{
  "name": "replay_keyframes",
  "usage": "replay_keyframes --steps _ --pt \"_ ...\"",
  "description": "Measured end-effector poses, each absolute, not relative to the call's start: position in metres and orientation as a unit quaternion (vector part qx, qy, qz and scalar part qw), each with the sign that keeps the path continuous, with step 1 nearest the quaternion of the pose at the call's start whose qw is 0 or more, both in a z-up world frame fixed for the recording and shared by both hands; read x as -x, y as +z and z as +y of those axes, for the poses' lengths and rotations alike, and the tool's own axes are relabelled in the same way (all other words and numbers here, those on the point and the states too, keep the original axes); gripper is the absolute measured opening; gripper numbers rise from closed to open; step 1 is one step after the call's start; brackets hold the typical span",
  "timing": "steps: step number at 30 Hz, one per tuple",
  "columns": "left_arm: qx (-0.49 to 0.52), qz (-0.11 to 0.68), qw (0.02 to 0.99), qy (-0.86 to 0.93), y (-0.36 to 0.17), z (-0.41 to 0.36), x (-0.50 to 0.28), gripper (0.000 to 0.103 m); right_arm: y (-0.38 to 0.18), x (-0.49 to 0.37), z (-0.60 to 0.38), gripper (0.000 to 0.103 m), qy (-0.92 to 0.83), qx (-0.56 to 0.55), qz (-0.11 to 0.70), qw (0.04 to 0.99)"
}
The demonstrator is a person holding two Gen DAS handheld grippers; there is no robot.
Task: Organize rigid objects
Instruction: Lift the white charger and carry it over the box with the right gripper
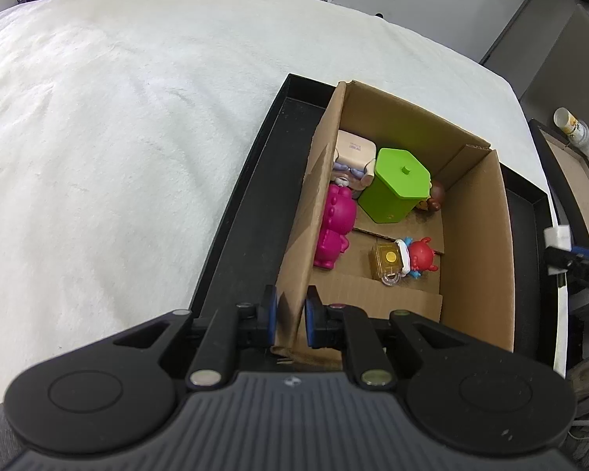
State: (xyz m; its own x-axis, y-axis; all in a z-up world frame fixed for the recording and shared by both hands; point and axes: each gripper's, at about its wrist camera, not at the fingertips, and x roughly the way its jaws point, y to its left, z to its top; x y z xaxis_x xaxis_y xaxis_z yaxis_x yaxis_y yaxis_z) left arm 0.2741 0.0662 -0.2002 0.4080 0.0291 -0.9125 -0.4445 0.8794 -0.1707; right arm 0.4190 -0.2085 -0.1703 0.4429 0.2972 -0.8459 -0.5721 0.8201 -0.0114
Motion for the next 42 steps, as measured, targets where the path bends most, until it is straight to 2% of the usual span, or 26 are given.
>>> replay_keyframes --steps 16,23,33,42 --pt "0.188 0.512 0.826 0.139 -0.182 0.064 -0.263 0.013 -0.117 -0.377 -0.177 0.037 0.312 0.158 0.393 0.851" --pt "0.191 0.51 0.828 0.132 -0.181 0.065 -0.26 0.009 -0.106 -0.366 -0.162 0.037 0.333 0.153 0.379 0.85" --pt "0.209 0.514 0.824 0.118 -0.18 0.071 -0.259 0.008 -0.096 -0.351 -0.129 0.037 0.385 0.138 0.38 0.83" --pt "0.22 0.512 0.824 0.106 -0.182 0.077 -0.257 0.008 -0.115 -0.343 -0.099 0.037 0.398 0.15 0.41 0.807"
